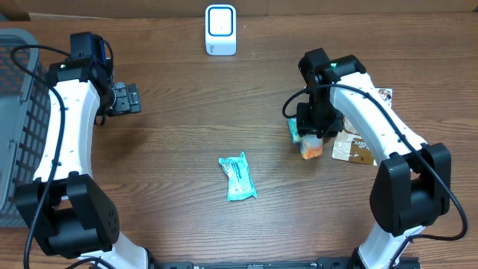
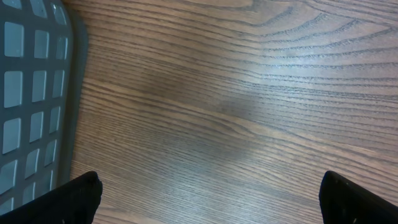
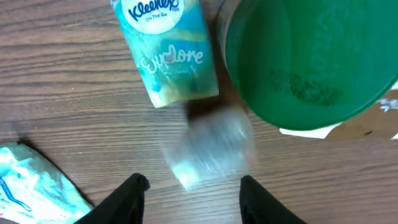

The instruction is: Scan the item barcode

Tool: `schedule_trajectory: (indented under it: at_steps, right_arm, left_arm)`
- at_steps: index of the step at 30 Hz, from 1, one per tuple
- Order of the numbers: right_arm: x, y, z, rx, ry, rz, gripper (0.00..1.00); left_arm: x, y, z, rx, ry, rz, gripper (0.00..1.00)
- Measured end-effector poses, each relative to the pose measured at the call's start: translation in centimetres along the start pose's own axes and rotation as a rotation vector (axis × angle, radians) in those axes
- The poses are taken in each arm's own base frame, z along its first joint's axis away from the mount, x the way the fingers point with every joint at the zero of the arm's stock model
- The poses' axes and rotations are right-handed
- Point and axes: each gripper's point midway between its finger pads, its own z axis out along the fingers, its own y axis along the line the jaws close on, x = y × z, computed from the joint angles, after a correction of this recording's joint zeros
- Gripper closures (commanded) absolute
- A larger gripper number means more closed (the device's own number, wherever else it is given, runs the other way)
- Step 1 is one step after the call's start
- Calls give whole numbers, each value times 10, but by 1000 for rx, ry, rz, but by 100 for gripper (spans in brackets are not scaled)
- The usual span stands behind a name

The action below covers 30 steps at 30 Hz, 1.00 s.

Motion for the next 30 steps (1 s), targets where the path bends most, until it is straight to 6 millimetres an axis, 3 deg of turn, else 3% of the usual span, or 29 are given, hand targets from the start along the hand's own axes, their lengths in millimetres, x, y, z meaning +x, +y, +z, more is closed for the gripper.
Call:
schedule_trajectory:
  at_steps: [4,7,15,19,22,26,28,30]
  right_arm:
    - [5,-2,0,6,22,0,52]
    - [10,11,-2,-63,45,-40,54]
    - [53,89,-7,-263,126,-307,52]
    - [85,118,9,-266,161,-424,50]
    - [108,127,29,-250,200,-459,48]
    - [124,135,46,-265,228,-465,48]
    - [130,138,49,-278,241,-467,59]
    - [132,143,50,-297,243,-459,76]
  left_arm:
    - [0,0,0,0,0,0,0]
    - [0,0,0,0,0,0,1]
    - [0,0,0,0,0,0,0]
    - [0,0,0,0,0,0,0]
    - [0,0,0,0,0,0,0]
    - [0,0,0,0,0,0,0]
    - [0,0,0,0,0,0,0]
    - [0,0,0,0,0,0,0]
